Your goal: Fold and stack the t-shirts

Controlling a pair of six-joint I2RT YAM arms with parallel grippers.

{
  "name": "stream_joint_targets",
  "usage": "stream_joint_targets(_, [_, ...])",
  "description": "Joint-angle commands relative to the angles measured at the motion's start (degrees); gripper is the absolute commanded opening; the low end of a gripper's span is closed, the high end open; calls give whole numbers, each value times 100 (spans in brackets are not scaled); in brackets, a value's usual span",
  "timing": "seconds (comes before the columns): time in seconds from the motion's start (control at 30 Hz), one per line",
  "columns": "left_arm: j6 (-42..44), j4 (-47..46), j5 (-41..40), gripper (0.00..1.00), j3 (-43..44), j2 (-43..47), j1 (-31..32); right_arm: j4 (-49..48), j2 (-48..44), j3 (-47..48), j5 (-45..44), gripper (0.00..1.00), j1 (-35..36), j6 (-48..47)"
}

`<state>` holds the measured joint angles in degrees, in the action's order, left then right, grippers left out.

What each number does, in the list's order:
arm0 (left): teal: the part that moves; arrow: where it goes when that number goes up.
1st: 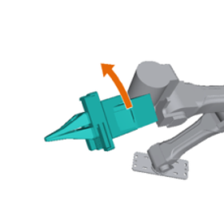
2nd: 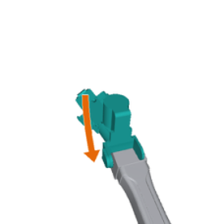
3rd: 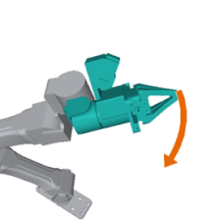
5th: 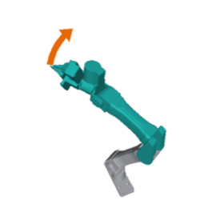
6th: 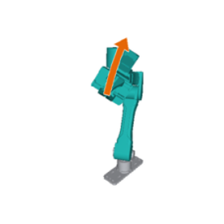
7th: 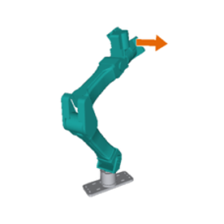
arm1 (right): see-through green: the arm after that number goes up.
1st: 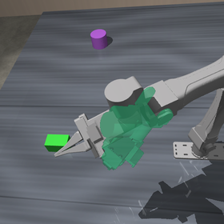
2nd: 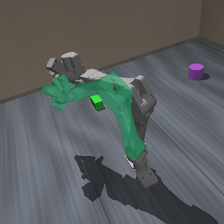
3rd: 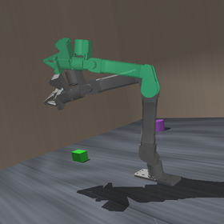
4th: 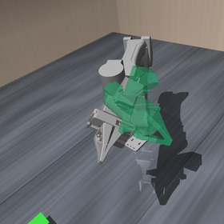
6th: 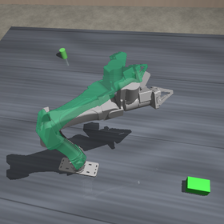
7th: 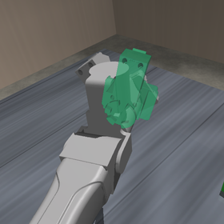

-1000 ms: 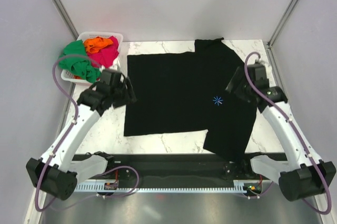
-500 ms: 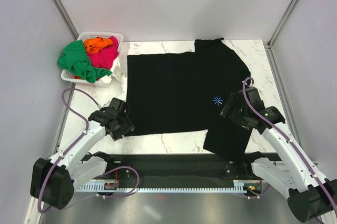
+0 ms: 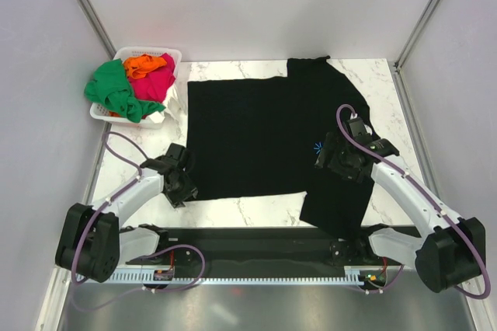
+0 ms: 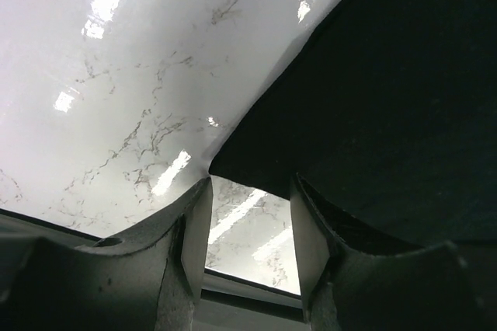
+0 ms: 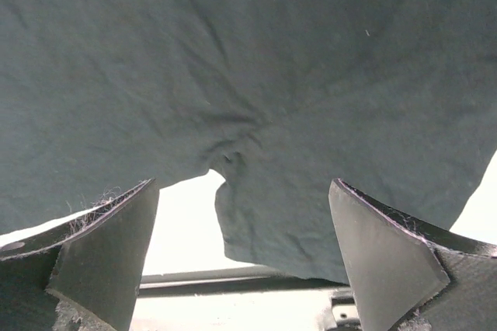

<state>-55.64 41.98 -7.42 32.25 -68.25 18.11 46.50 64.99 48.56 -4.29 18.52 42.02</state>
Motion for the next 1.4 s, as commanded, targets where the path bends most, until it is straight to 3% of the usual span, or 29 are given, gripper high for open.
stream_joint_targets(0.0, [-26, -673, -154, 51, -201, 30, -97, -238, 22, 321, 34, 98, -24, -238])
stream_joint_targets(0.27, [378, -1209, 320, 45, -395, 136, -659, -334, 57, 163, 113, 98, -121, -361])
stream_joint_targets(0.6, [475, -1332, 338, 45, -351, 67, -712, -475, 207, 110, 333, 98, -332, -554])
stream_joint_targets(0.7, [527, -1394, 417, 25, -325, -65, -721, -545, 259, 58, 385, 98, -402, -572])
stream_joint_targets(0.73, [545, -1429, 460, 14, -325, -83, -721, -572, 277, 40, 394, 98, -420, -581])
stream_joint_targets(0.83, [598, -1482, 513, 2, -316, -136, -730, -660, 365, -48, 412, 98, -595, -616])
stream_joint_targets(1.0, [686, -1482, 584, 2, -333, 56, -730, -853, 707, -39, 693, 98, -1070, -721])
stream_joint_targets(1.23, [800, -235, 232, 2, 228, 2120, -730, -1028, 1296, 225, 772, 98, -1114, -792])
stream_joint_targets(1.37, [809, 56, 232, 2, 466, 2053, -730, -1160, 1735, 216, 807, 98, -1123, -792])
